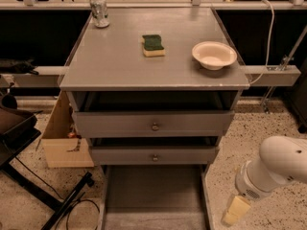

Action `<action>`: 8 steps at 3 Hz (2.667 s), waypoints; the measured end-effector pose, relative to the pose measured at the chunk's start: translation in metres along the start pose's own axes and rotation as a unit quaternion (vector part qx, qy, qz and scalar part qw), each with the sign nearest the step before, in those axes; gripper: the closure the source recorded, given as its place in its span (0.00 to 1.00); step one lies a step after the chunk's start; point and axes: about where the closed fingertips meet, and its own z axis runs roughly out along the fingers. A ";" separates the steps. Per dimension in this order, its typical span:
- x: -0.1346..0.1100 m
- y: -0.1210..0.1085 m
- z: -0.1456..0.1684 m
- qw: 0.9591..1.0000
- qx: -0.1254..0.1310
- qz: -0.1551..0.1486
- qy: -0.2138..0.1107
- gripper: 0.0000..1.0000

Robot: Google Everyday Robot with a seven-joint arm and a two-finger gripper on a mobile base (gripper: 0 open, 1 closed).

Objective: Close bottom drawer

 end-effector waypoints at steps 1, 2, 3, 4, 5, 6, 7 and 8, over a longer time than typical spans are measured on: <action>0.000 0.000 0.000 1.000 0.000 0.000 0.000 0.00; -0.004 -0.002 0.009 1.000 0.013 0.004 0.011 0.00; 0.009 -0.010 0.054 1.000 0.013 0.014 0.006 0.00; 0.045 -0.006 0.154 0.999 -0.027 0.023 -0.017 0.27; 0.096 -0.011 0.219 0.994 -0.054 0.052 -0.082 0.58; 0.149 0.002 0.261 0.985 -0.072 0.088 -0.133 0.81; 0.181 0.014 0.312 0.972 -0.087 0.138 -0.171 1.00; 0.177 0.018 0.318 0.974 -0.091 0.132 -0.163 1.00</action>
Offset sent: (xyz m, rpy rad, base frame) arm 0.0134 0.0135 -0.0203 -0.0835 -0.0301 -0.0402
